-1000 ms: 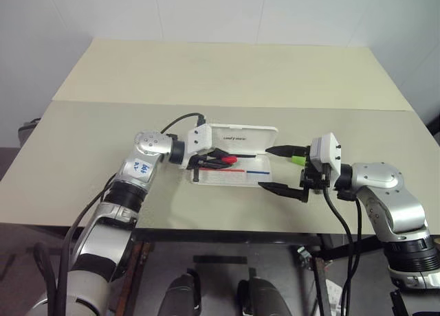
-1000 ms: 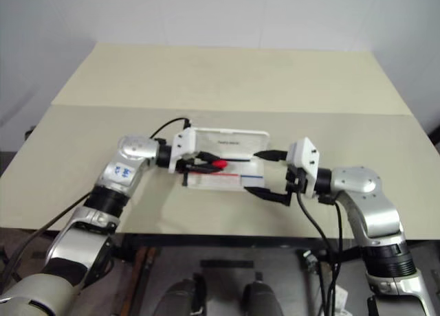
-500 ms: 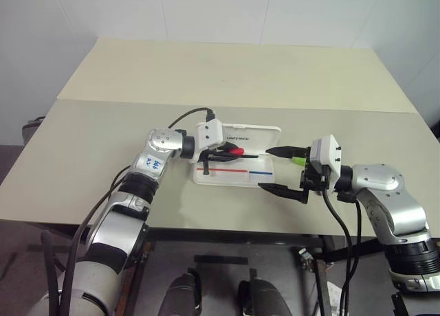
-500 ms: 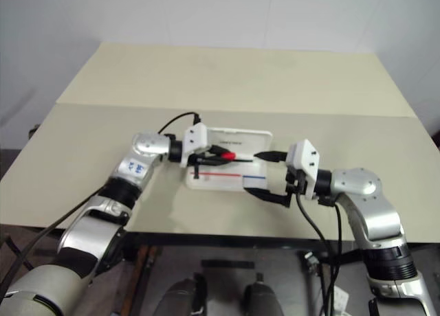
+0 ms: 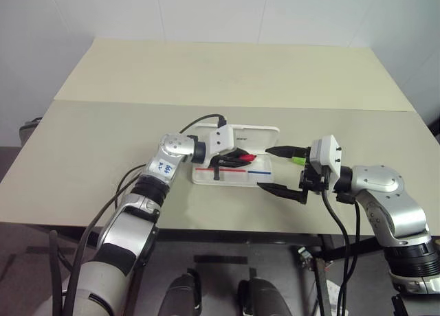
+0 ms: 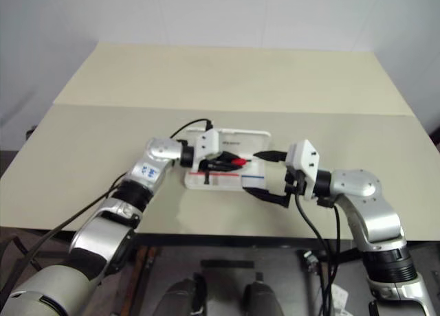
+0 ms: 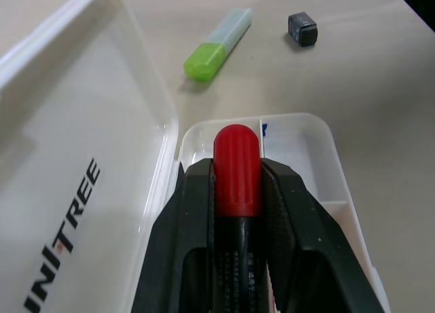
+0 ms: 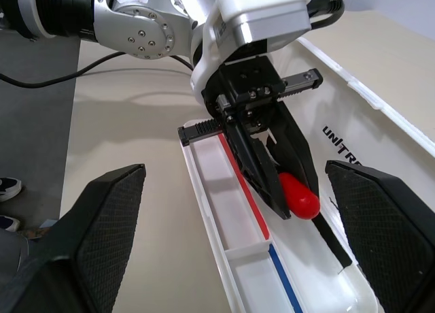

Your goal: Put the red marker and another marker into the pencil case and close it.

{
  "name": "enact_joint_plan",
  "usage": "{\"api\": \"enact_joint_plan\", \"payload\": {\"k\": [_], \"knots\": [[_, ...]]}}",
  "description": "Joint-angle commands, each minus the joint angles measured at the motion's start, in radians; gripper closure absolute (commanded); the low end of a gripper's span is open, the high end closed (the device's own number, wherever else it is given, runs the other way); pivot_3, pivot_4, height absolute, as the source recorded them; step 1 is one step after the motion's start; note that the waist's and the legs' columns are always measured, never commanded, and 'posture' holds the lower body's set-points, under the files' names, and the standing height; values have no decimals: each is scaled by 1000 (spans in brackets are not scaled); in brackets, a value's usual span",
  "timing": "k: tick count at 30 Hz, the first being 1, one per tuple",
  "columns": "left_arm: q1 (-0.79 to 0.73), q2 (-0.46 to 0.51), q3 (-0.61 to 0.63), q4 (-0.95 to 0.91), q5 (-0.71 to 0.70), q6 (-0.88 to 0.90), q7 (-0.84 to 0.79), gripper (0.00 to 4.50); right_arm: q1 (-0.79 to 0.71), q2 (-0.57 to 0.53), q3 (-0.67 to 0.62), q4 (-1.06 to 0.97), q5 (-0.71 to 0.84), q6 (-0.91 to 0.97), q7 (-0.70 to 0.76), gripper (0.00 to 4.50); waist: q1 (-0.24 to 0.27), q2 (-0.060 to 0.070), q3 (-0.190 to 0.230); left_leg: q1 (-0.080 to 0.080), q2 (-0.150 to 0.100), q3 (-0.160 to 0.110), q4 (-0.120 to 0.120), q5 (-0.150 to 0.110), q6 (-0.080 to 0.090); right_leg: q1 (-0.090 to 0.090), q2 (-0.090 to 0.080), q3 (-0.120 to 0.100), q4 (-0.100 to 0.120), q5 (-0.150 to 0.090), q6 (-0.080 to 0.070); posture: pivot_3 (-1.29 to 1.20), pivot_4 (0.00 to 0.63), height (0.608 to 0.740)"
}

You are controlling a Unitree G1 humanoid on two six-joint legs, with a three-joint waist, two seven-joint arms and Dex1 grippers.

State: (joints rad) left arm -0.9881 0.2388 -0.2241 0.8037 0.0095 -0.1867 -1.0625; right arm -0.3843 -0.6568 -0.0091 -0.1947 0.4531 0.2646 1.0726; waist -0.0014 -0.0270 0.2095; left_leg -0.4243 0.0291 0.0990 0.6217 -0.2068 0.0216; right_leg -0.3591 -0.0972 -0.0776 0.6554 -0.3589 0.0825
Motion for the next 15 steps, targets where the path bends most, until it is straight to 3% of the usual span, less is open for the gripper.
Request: {"api": "enact_joint_plan", "payload": {"k": [1,2,13,15], "knots": [[-1,-1,5,8,7,-23,15,3936,-1,0,-29,-38,24,-2,-12,0,0,0,0,0,0,0,0,0,0,0,0,0,0,0,0,0,150,740],[-3,-2,8,12,8,-22,21,3936,-1,0,-29,-39,24,-2,-13,0,0,0,0,0,0,0,0,0,0,0,0,0,0,0,0,0,150,740],[-12,-6,13,25,6,-60,42,231,-5,5,-23,-38,24,-3,-22,0,0,0,0,0,0,0,0,0,0,0,0,0,0,0,0,0,150,740],[-8,-1,15,8,-7,-59,19,25,-6,6,-22,-35,24,-4,-22,0,0,0,0,0,0,0,0,0,0,0,0,0,0,0,0,0,150,740]]}}
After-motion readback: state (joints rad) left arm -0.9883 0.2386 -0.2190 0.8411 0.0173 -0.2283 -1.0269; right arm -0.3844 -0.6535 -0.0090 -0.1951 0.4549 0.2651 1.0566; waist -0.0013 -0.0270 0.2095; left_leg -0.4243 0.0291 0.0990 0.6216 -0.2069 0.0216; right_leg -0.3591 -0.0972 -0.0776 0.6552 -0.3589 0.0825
